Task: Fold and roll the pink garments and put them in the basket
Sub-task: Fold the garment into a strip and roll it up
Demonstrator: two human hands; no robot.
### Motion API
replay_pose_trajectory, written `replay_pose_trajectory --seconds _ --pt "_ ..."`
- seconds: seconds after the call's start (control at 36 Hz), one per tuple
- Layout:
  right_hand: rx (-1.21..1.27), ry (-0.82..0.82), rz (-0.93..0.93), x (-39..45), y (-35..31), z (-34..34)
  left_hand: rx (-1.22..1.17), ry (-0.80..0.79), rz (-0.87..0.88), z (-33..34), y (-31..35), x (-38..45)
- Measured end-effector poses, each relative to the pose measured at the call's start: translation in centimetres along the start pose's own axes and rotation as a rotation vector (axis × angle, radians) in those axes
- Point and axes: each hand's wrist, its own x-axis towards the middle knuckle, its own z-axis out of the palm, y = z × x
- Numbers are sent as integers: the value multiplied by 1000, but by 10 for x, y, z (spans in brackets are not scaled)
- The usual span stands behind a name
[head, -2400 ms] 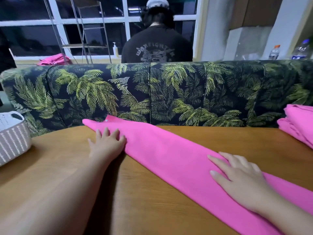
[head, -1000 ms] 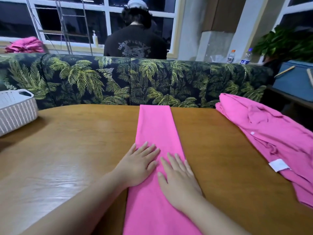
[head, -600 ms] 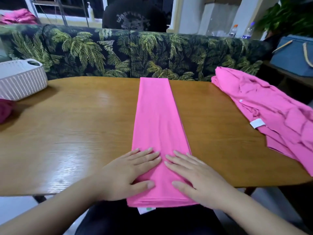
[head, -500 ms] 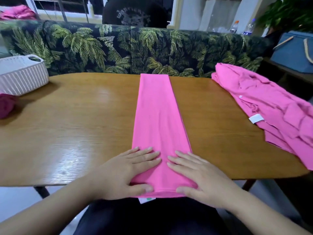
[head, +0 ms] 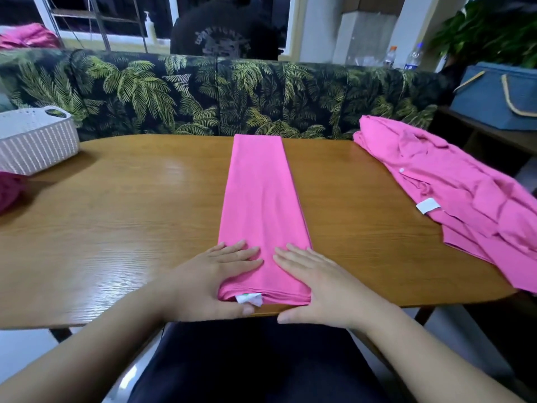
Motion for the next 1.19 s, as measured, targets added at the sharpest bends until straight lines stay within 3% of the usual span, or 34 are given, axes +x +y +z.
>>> replay_pose_trajectory --seconds 0.17,0.28,0.39,0.47,0.58,0.72,0.89,1.03,1.11,1.19 --pt "108 268 -62 -13 2 13 -254 414 22 12 -2 -12" --pt "196 453 -15 -12 -1 15 -321 528 -82 12 3 -12" --pt "308 489 154 -2 -2 8 -455 613 -229 12 5 -5" --pt "299 497 146 7 -2 8 -396 588 -215 12 2 -3" --pt "294 494 106 10 2 14 -288 494 -66 6 1 -5" --pt "97 565 43 9 5 15 -141 396 -3 9 -8 -15" --pt "-74 614 5 -4 -9 9 39 439 30 8 -9 -11" --pt "-64 793 -172 -8 -19 13 -53 438 -1 10 -10 -9" --pt "-113 730 -254 -7 -19 21 -79 457 -16 12 -10 -7" --pt "-116 674 -165 -2 -13 28 -122 478 -43 12 -7 -3"
